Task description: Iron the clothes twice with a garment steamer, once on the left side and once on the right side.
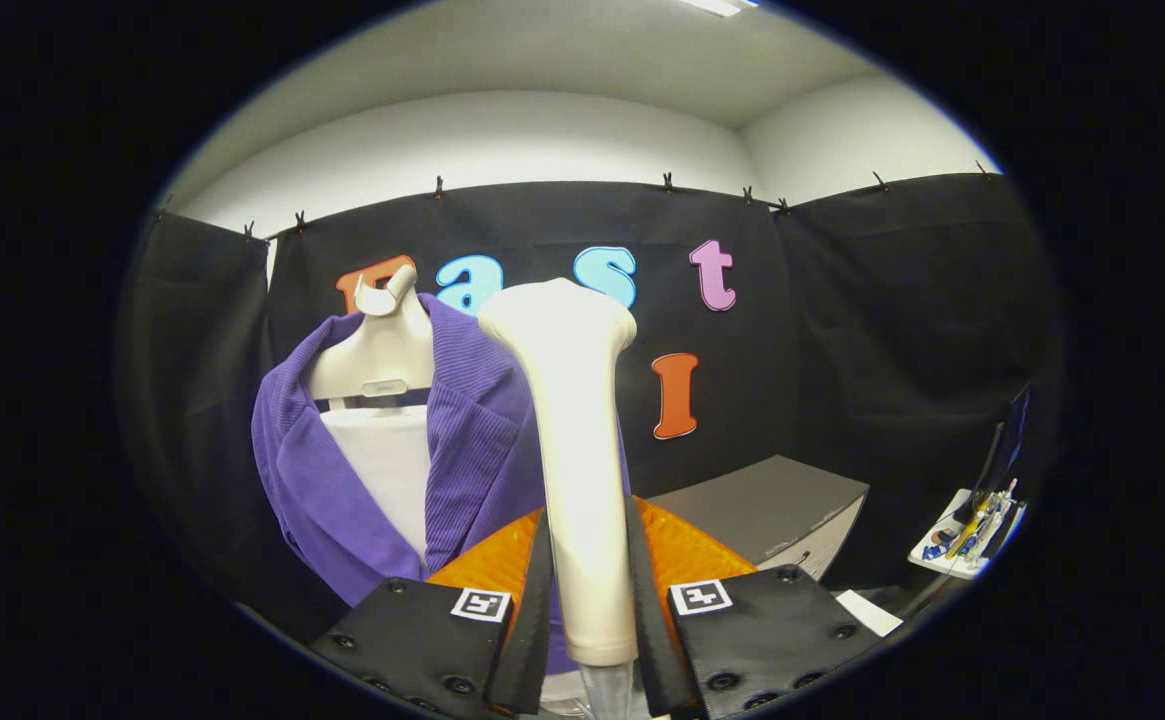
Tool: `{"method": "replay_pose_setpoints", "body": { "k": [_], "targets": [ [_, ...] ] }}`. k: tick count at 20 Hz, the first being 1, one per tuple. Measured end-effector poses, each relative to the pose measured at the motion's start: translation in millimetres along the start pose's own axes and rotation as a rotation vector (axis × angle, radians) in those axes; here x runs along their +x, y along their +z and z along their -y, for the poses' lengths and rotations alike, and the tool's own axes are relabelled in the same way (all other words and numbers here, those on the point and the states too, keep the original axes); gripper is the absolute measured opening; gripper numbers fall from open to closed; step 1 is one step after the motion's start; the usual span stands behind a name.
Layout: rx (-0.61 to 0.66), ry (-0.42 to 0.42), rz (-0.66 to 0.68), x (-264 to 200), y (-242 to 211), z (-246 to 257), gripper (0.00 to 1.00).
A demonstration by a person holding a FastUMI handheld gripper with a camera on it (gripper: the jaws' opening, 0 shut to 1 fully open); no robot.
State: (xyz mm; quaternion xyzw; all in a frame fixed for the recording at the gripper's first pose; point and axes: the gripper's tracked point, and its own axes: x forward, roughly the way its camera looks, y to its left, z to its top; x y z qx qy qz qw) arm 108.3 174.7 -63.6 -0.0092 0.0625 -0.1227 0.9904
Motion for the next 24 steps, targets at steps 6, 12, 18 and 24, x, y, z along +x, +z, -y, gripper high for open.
{"method": "replay_pose_setpoints", "body": {
  "k": [6, 12, 18, 24],
  "targets": [
    [-0.023, -0.003, -0.057, 18.5, -40.0, -17.5, 0.45],
    [-0.052, -0.025, -0.102, 20.6, -81.2, -15.8, 0.45],
    [-0.054, -0.027, -0.202, 12.2, -149.0, -10.2, 0.45],
    [-0.059, -0.045, -0.278, 9.7, -206.8, -0.4, 0.45]
  ]
}}
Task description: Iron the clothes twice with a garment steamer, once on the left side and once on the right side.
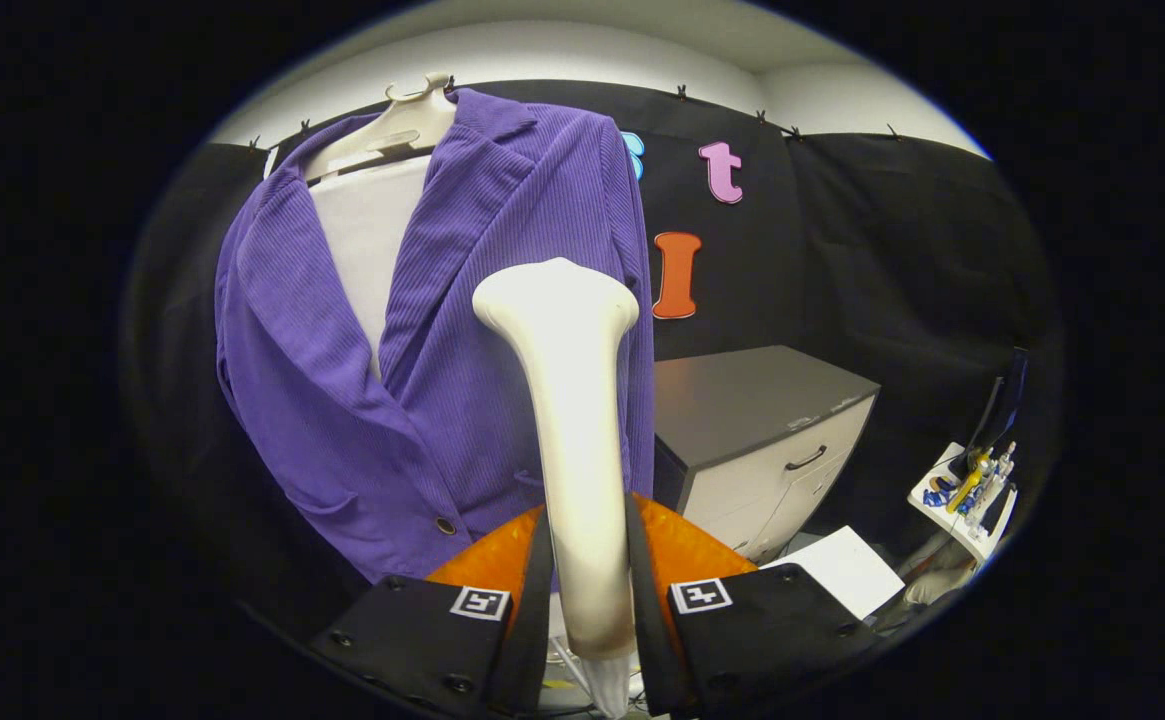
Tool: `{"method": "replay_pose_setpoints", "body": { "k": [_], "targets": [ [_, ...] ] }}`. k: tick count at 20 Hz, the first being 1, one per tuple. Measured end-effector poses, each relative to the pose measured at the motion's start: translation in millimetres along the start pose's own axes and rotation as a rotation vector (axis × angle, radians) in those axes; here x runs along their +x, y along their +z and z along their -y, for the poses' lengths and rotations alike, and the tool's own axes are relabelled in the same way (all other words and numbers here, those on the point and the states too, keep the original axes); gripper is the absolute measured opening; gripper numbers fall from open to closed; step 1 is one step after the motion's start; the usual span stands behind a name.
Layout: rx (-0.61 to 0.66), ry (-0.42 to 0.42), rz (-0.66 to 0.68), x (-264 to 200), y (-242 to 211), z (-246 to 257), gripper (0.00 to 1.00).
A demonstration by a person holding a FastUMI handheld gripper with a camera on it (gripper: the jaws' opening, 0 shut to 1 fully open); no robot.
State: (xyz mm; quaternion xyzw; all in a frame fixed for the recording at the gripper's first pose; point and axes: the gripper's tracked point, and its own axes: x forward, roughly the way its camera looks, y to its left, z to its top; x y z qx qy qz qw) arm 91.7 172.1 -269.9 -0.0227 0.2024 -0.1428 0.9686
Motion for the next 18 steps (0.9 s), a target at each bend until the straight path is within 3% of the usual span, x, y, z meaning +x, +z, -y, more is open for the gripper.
{"method": "replay_pose_setpoints", "body": {
  "k": [9, 18],
  "targets": [
    [0.012, -0.007, -0.167, 18.0, -111.0, 9.1, 0.45],
    [-0.020, 0.028, -0.287, 31.0, -189.9, 23.6, 0.45]
  ]
}}
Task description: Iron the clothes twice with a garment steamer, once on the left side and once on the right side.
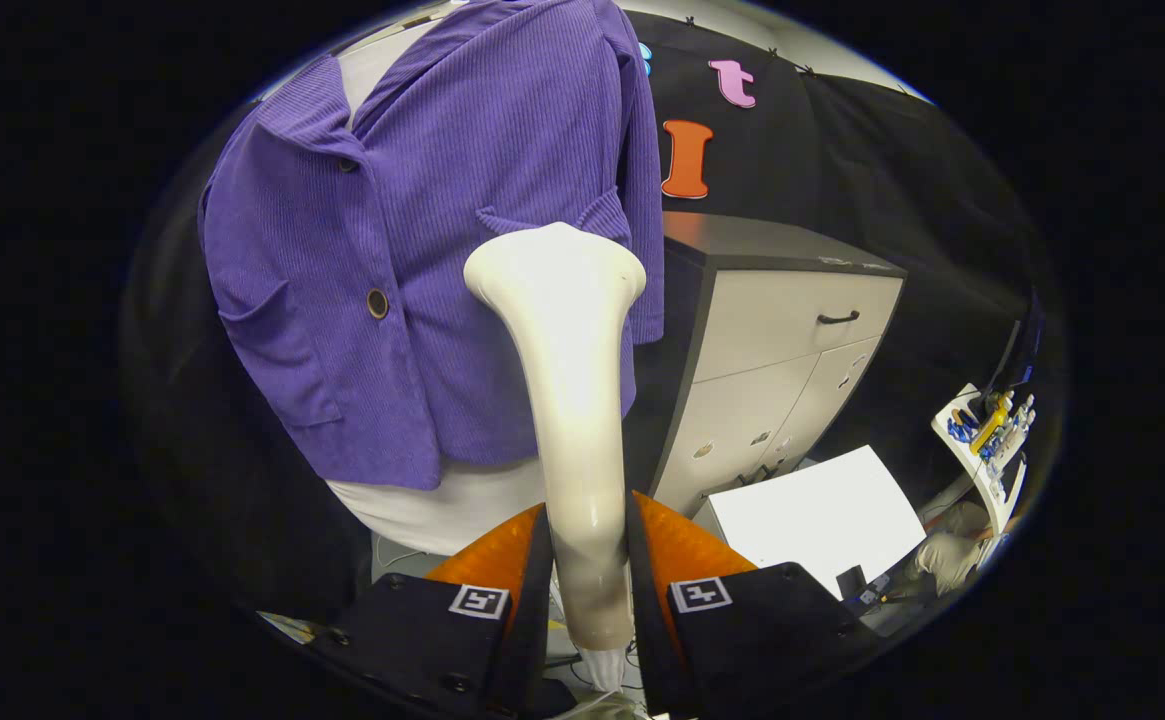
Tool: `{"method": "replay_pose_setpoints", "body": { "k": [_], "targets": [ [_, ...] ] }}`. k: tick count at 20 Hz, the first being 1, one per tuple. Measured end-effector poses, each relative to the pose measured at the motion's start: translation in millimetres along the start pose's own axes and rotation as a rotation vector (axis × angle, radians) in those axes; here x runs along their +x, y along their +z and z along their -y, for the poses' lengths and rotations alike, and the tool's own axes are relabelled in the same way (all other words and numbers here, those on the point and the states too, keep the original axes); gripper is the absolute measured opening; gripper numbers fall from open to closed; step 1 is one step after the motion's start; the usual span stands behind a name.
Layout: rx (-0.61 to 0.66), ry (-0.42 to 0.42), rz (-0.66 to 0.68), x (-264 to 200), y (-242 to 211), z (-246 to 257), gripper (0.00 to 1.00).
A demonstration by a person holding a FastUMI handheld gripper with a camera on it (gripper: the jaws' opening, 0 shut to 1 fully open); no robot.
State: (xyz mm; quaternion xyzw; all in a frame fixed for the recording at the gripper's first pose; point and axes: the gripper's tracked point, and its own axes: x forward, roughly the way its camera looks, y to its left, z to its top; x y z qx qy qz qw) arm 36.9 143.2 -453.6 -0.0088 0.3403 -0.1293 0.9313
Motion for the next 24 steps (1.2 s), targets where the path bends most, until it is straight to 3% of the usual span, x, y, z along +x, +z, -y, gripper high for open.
{"method": "replay_pose_setpoints", "body": {
  "k": [5, 9, 19, 24],
  "targets": [
    [-0.002, 0.010, -0.080, 13.4, -40.3, 1.5, 0.45],
    [0.046, 0.006, -0.066, 1.4, -32.3, 0.8, 0.46],
    [0.077, -0.022, 0.235, -110.4, 122.9, -13.2, 0.45],
    [0.066, -0.013, 0.390, -158.9, 183.5, -47.2, 0.45]
  ]
}}
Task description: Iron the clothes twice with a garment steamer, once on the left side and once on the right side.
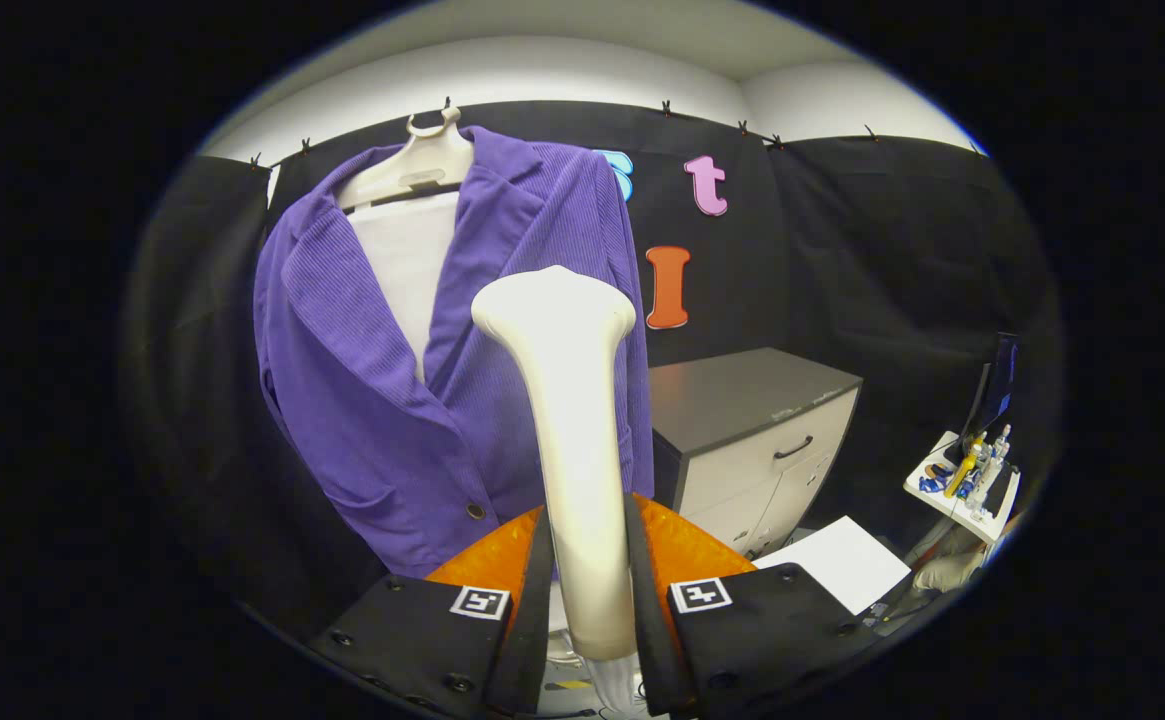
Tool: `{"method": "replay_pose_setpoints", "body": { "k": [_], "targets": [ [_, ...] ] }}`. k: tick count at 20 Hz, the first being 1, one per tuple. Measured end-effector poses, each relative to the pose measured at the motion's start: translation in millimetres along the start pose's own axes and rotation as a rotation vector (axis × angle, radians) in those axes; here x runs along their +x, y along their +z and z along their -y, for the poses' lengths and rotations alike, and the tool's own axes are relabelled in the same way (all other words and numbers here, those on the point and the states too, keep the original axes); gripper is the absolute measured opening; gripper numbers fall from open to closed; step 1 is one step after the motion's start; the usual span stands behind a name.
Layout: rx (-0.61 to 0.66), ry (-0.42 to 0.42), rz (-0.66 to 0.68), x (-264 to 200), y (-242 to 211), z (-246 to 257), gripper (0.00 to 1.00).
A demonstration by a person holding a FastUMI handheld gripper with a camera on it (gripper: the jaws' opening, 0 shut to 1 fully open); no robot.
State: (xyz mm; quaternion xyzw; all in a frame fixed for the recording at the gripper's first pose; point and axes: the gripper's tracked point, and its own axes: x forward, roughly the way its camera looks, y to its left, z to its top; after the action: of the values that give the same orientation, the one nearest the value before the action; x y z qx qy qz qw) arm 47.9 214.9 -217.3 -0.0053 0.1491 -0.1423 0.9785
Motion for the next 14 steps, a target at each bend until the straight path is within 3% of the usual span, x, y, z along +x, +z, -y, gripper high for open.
{"method": "replay_pose_setpoints", "body": {
  "k": [6, 14],
  "targets": [
    [-0.027, 0.070, 0.134, -26.9, 60.6, -72.1, 0.45],
    [-0.053, 0.133, 0.151, -32.6, 61.1, -160.8, 0.45]
  ]
}}
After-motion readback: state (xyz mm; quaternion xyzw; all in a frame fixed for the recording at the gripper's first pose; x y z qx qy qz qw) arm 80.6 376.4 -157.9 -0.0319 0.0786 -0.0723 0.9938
